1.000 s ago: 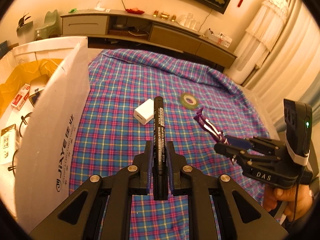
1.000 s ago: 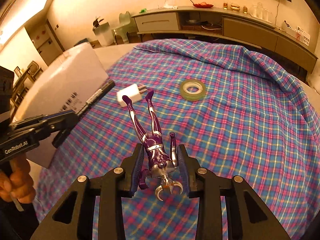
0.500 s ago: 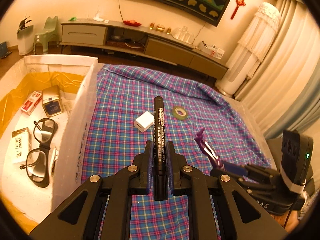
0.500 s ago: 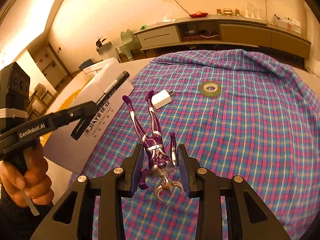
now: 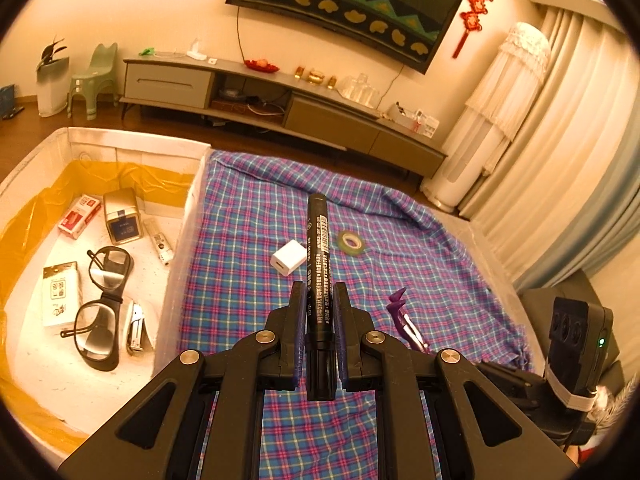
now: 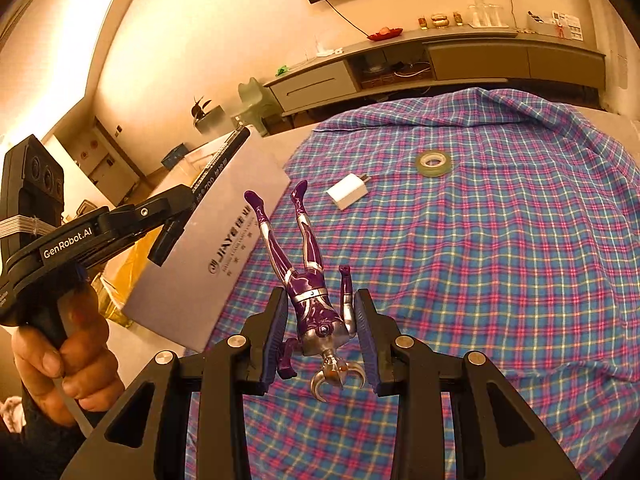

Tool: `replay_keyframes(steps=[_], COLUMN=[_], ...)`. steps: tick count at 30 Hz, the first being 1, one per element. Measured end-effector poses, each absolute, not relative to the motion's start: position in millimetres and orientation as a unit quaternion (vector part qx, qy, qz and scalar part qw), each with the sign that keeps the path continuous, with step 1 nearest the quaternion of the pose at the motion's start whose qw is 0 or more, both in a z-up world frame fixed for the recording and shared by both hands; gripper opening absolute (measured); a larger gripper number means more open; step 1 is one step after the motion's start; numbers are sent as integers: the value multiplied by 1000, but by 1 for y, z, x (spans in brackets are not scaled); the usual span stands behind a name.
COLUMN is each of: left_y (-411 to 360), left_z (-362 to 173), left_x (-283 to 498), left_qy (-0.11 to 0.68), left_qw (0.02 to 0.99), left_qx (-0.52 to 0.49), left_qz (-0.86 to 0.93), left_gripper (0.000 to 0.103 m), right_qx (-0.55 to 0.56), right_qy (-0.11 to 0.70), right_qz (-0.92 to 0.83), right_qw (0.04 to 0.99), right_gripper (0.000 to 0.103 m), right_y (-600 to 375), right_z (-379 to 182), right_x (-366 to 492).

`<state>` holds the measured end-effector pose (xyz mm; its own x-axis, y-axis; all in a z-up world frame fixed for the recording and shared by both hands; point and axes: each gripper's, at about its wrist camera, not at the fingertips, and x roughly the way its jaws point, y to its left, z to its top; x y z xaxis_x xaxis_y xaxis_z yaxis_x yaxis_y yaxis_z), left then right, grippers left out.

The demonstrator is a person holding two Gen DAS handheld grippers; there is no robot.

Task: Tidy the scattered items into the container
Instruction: 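Carry the marker and purple figure over the white box with both tools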

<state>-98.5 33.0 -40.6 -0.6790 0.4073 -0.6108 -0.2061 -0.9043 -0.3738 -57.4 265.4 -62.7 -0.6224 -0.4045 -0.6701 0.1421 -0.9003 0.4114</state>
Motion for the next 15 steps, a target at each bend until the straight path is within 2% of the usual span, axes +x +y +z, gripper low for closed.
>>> replay_keyframes(steps=[15], left_y=[0], left_z=[-14], left_x=[-77], left_qy=[-171], left_qw=[174], left_qx=[-329], left_qz=[912], left_gripper=[13], right_qx=[391], right_qy=[-137], right_qz=[-894], right_qw=[170], right_gripper=[36], right_y=[220], right_z=[-29], right_x=[-49])
